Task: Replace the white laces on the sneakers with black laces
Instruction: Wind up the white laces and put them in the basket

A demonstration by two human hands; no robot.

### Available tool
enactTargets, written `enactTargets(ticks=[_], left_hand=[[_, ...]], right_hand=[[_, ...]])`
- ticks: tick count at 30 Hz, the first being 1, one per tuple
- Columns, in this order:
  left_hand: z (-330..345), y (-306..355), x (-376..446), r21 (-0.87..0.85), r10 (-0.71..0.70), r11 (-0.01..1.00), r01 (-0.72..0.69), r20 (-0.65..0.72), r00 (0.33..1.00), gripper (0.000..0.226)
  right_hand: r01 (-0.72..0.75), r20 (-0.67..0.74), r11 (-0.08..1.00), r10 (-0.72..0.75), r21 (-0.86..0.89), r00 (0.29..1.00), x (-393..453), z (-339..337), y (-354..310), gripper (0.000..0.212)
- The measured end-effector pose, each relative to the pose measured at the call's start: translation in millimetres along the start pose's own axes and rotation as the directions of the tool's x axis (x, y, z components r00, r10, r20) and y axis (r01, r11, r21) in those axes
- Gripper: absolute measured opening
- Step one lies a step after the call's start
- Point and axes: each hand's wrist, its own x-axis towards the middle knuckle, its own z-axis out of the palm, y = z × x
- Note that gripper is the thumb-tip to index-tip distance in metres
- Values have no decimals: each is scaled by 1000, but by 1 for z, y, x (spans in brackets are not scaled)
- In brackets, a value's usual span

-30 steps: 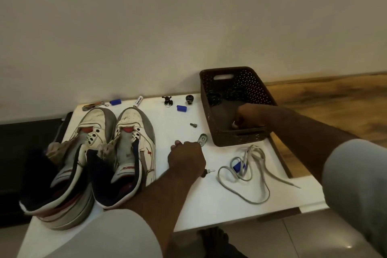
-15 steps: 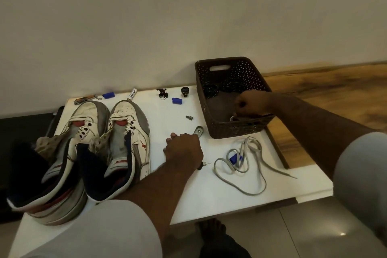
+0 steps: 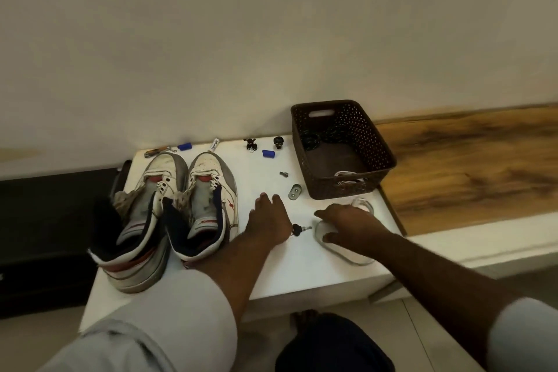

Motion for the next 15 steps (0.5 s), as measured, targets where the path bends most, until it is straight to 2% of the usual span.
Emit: enactTargets(ticks=[2,5,6,7,9,10,11,13,15], left_hand=[[-1,-4,-19,-62,90,993,-99,-129,988,58],[-7,-4,-51,-291,161,919,-265,-336,928,42],[-13,-1,-62,-432,143,854,-290,-340,929,39],[-21,1,-74,-609,117,743,-279,-291,949,38],[-38,9,-97,-906,168,401,-134,-71,983,43],[-46,11,-108,-963,240,266,-51,15,971,45],[-52,12,-117,-981,314,193,-14,48,948,43],[-61,13,-134,-986,371,157,-62,1,929,35],[-71,10,-151,-980,280,136,-142,-100,955,20]], right_hand=[[-19,-70,999,17,-28,997,5,4,-6,41],[-66,-184,998,65,-1,981,1,-16,-19,24],[-70,-192,998,71,11,979,-5,-30,-28,22],[-66,-195,998,68,19,978,-12,-45,-38,20],[-53,-217,998,59,33,974,-27,-77,-57,18],[-40,-240,999,46,29,970,-36,-92,-69,17],[-28,-253,999,32,18,967,-44,-105,-79,16],[-9,-237,1000,10,6,971,-58,-129,-97,12],[44,-195,997,-29,71,980,-71,-149,-109,7]])
